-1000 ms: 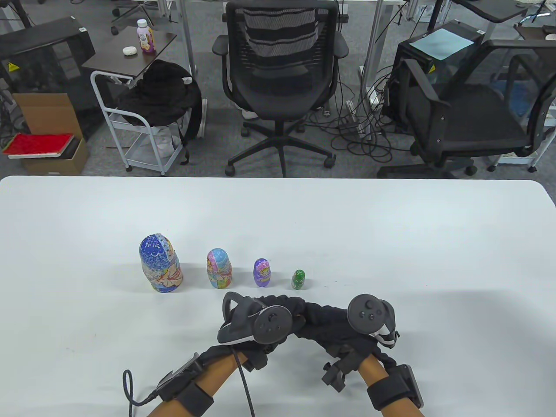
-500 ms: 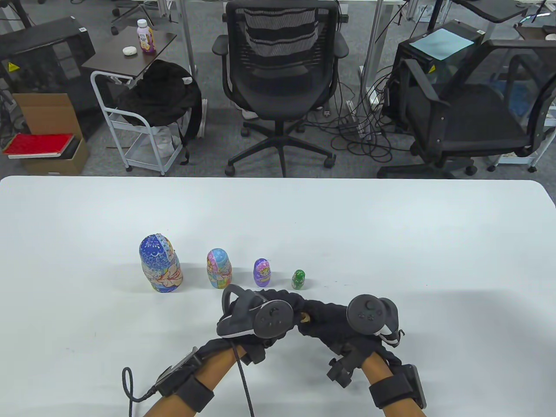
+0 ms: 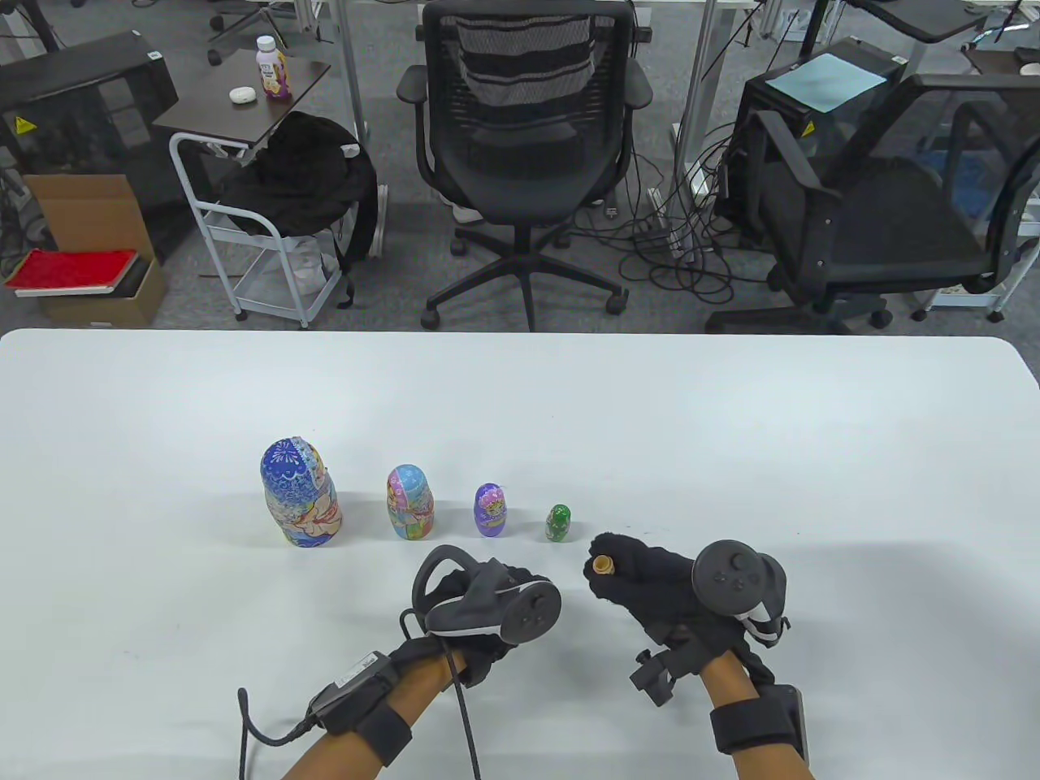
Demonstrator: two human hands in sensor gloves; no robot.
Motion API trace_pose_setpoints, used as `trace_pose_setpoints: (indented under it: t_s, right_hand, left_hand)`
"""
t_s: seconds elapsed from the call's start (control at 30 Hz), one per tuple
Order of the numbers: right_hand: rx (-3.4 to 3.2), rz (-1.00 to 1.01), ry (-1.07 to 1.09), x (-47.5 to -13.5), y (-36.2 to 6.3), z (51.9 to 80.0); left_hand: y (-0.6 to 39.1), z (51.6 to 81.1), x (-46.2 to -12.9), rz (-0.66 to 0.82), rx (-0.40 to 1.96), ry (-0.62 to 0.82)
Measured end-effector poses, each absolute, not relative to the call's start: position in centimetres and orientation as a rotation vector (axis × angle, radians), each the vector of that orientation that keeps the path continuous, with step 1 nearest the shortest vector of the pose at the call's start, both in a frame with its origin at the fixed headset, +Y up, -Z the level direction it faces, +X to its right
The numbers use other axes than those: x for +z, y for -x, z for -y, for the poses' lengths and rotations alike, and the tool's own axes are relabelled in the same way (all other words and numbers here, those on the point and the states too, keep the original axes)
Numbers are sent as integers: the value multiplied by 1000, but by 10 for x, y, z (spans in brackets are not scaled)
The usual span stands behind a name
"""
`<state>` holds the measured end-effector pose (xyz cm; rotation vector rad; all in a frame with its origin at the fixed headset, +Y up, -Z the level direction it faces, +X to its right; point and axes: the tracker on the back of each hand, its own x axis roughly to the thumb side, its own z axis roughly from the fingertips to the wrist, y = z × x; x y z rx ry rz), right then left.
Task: Separate nested Russian dolls into individual dolls
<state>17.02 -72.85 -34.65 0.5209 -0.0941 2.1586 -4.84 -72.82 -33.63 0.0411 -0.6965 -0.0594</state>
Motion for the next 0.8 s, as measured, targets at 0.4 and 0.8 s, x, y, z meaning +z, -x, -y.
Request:
trace_pose_setpoints:
  t_s: [0.4, 0.8]
  right_hand:
    - [2170, 70, -536, -346, -167, 728]
    - [2176, 62, -541, -346, -166, 728]
  left_hand:
    - [47, 742, -342, 688, -63, -24]
    - [59, 715, -339, 653, -21, -71]
